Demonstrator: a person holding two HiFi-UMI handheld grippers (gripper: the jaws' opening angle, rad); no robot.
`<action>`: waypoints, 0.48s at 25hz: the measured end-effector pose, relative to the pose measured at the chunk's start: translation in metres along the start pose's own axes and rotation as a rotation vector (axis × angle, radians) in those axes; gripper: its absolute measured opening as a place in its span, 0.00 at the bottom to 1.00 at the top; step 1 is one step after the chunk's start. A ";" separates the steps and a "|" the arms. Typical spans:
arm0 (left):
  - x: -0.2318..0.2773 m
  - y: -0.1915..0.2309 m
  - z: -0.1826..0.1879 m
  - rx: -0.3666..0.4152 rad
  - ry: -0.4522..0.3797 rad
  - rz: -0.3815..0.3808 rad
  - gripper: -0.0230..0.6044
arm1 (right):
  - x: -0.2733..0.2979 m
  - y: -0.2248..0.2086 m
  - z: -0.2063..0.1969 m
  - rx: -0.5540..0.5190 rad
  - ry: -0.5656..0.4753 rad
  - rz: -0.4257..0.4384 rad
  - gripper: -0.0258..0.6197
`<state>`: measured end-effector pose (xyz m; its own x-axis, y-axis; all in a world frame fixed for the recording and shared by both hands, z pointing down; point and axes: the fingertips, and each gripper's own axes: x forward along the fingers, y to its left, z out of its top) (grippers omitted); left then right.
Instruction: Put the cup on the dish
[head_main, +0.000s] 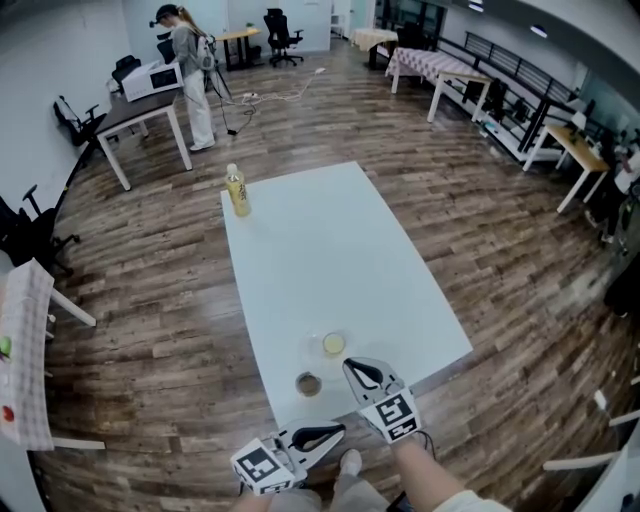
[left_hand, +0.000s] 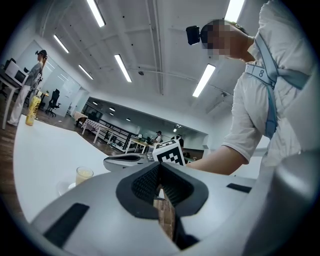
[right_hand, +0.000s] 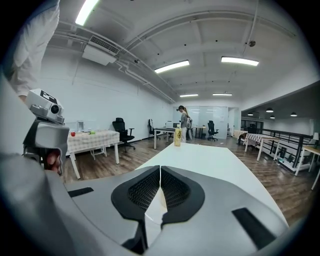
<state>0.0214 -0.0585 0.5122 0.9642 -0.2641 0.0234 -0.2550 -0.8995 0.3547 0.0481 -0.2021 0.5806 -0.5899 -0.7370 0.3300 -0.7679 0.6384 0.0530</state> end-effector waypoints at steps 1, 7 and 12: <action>-0.001 -0.001 0.001 0.002 0.002 0.001 0.04 | -0.003 0.002 0.003 0.003 -0.007 0.000 0.09; -0.008 -0.006 0.016 0.030 -0.014 0.004 0.04 | -0.026 0.018 0.029 0.012 -0.051 0.002 0.09; -0.016 -0.012 0.023 0.054 -0.016 0.000 0.04 | -0.046 0.026 0.046 0.004 -0.084 -0.001 0.09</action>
<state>0.0072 -0.0517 0.4862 0.9629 -0.2696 0.0080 -0.2592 -0.9168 0.3040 0.0445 -0.1616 0.5236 -0.6076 -0.7540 0.2496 -0.7697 0.6366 0.0492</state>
